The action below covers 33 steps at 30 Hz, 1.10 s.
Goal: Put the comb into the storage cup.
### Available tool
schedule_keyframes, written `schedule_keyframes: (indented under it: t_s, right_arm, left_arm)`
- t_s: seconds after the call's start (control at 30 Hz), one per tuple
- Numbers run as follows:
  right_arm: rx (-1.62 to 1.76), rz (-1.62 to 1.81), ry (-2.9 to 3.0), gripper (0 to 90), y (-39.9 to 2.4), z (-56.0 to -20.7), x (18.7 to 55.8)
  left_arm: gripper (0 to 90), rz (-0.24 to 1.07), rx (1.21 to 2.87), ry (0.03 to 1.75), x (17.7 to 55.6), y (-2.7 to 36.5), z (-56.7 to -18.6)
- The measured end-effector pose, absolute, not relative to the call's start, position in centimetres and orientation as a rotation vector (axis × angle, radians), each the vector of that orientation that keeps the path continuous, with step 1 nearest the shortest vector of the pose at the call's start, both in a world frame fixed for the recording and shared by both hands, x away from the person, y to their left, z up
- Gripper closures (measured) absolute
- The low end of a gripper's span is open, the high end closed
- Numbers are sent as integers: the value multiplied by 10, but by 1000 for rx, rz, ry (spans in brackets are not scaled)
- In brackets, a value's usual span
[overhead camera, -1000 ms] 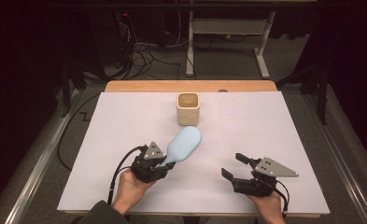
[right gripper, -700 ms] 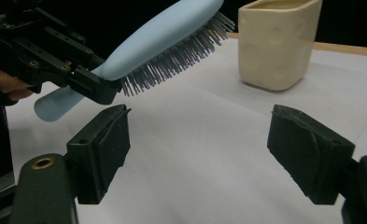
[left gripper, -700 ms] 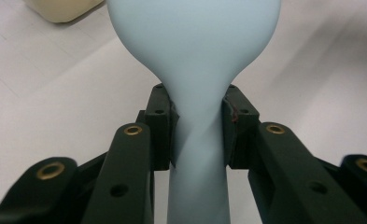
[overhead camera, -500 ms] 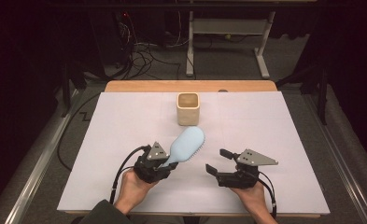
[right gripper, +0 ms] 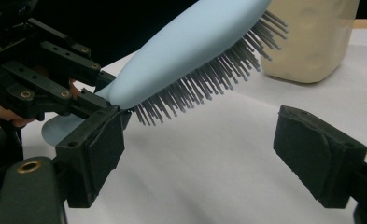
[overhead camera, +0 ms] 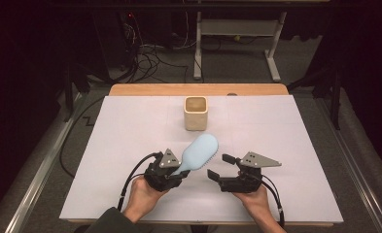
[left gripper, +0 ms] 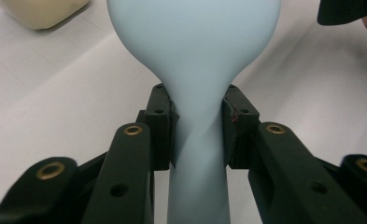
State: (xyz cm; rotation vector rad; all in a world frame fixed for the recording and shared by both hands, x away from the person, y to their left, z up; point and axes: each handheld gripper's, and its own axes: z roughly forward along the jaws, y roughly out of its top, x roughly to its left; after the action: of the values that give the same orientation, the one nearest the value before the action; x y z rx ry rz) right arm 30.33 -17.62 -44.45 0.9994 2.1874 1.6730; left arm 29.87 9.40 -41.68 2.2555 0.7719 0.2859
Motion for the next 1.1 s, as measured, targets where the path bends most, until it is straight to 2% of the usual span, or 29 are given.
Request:
schedule_keyframes:
  t_s: [1.1]
  right_arm:
    - [1096,1747,2223,161,-156,-450,315]
  left_arm:
    - [690,275,2283,698,294,70,-421]
